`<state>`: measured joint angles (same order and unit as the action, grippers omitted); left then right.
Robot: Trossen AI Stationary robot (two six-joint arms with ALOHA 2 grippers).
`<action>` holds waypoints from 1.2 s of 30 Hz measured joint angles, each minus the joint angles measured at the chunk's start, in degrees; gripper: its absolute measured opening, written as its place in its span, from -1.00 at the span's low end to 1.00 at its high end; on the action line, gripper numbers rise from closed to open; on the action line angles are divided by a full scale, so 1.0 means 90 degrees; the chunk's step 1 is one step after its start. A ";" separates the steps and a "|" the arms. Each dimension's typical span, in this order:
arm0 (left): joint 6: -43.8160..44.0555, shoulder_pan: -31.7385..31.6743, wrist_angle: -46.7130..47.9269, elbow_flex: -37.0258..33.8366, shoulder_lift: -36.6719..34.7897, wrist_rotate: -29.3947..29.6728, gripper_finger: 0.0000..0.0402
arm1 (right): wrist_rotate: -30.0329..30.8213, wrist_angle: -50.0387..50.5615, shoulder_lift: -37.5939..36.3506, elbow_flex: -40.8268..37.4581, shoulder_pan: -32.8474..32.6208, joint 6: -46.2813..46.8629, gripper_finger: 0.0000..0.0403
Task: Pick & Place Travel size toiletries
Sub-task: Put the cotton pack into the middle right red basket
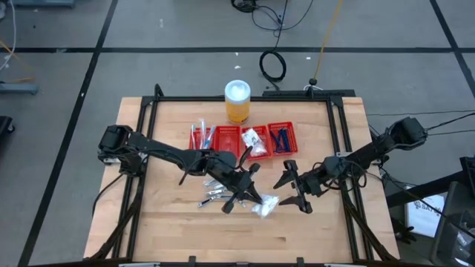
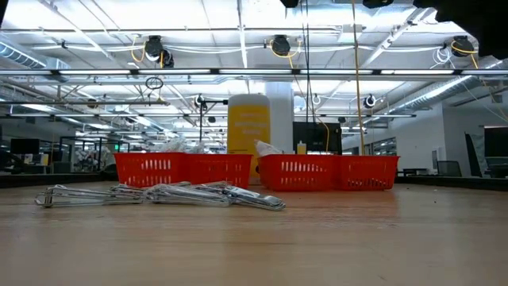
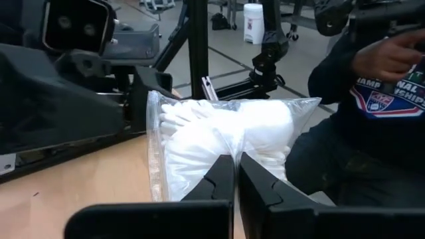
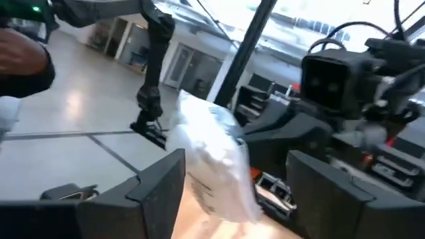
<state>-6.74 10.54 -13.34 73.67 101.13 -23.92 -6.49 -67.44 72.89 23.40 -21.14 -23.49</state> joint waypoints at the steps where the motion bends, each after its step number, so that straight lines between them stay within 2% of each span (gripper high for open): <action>1: 0.0001 -0.0007 0.0000 0.0000 -0.0001 0.0002 -0.99 | -0.0079 0.0045 0.0025 0.0028 -0.0006 0.0026 0.22; 6: 0.0000 -0.0017 0.0003 0.0000 -0.0001 0.0168 -1.00 | -0.0128 0.0130 0.0292 0.0157 -0.0003 0.0036 0.12; 10: 0.0041 -0.0017 0.0030 0.0000 -0.0001 0.0170 -1.00 | -0.0126 0.0081 0.0358 0.0199 -0.0003 0.0034 -0.02; 17: 0.0075 -0.0017 0.0026 0.0000 -0.0001 0.0182 -0.99 | -0.0175 -0.0002 0.0358 0.0199 -0.0003 -0.0017 -0.53; 21: 0.0074 -0.0007 0.0039 0.0001 -0.0004 0.0430 -0.97 | -0.0472 0.0015 0.0358 0.0195 0.0004 -0.0017 -0.86; 24: 0.0077 0.0048 0.0157 0.0005 -0.0010 0.0660 -0.96 | -0.0470 0.0077 0.0358 0.0191 0.0004 -0.0014 -0.93; 26: 0.0046 0.0116 0.0170 0.0005 -0.0010 0.0983 -0.96 | -0.0468 0.0102 0.0358 0.0189 0.0004 0.0067 -0.89; 30: 0.0123 0.0325 0.0249 0.0003 -0.0041 0.2207 -0.88 | -0.0461 0.0302 0.0347 0.0189 0.0060 0.0268 -0.87; 34: -0.0270 0.0518 0.0270 -0.0009 -0.0149 0.3376 -0.62 | -0.0445 0.0588 0.0334 0.0189 0.0187 0.0574 -0.95; 36: -0.0550 0.0633 0.0327 -0.0017 -0.0293 0.4272 -0.45 | -0.0421 0.0792 0.0334 0.0190 0.0260 0.0714 -0.95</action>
<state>-11.69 16.24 -10.40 73.52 98.49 14.53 -10.28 -60.31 75.90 25.11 -18.80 -17.07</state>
